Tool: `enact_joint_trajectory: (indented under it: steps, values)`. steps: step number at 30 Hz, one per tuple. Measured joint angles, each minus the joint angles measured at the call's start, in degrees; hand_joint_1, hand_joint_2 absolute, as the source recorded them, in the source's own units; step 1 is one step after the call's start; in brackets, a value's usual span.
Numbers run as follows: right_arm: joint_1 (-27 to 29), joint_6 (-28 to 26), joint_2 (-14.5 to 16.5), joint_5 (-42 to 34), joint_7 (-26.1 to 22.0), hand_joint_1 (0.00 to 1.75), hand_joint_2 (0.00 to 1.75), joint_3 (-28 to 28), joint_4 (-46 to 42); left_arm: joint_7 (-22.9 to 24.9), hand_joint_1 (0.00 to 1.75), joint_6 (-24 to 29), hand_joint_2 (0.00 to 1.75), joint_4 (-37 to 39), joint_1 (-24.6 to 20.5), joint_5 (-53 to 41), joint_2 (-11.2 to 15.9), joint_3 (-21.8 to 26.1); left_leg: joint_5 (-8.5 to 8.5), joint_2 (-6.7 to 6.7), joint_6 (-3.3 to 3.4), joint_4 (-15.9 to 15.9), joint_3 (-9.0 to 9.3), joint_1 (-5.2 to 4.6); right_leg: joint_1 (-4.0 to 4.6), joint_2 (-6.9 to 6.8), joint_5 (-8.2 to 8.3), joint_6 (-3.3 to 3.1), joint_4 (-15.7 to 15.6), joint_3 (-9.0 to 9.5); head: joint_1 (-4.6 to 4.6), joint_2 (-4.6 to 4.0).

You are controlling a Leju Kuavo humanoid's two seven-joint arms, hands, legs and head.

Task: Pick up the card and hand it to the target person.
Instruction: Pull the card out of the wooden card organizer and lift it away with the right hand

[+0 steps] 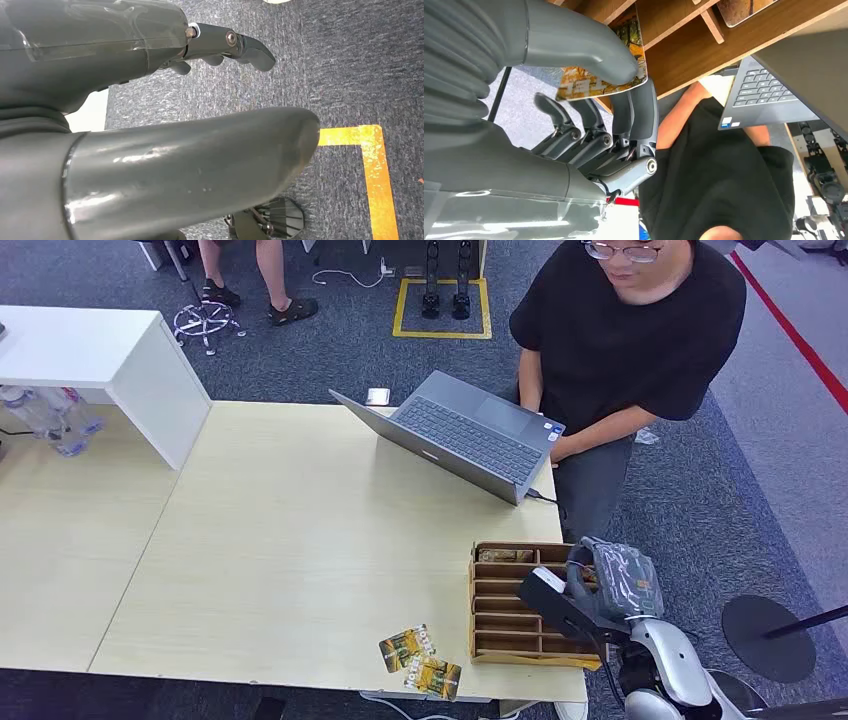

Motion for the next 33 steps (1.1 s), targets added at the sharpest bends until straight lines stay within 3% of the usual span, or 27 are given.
enact_joint_trajectory:
  steps: [10, 33]
  values:
    - [-0.4, 0.9, -0.3, 1.2, 0.7, 1.69, 1.75, -0.2, -1.9, -0.1, 0.0, 0.0, 0.0, 0.0, 0.0, 0.2, 0.0, 0.0, 0.0, 0.0, 0.0, 0.0, 0.01, 0.0, 0.0, 0.01, 0.0, 0.0, 0.0, 0.0, 0.0, 0.0]
    - [-2.2, 3.7, -1.9, -2.3, 1.2, 1.6, 1.75, -4.2, -16.2, -0.5, 0.0, 0.2, 0.0, 0.0, 0.0, 1.2, 0.0, 0.0, 0.0, 0.0, 0.0, 0.0, 0.01, 0.0, 0.0, 0.01, 0.0, 0.0, 0.0, 0.0, 0.01, 0.0]
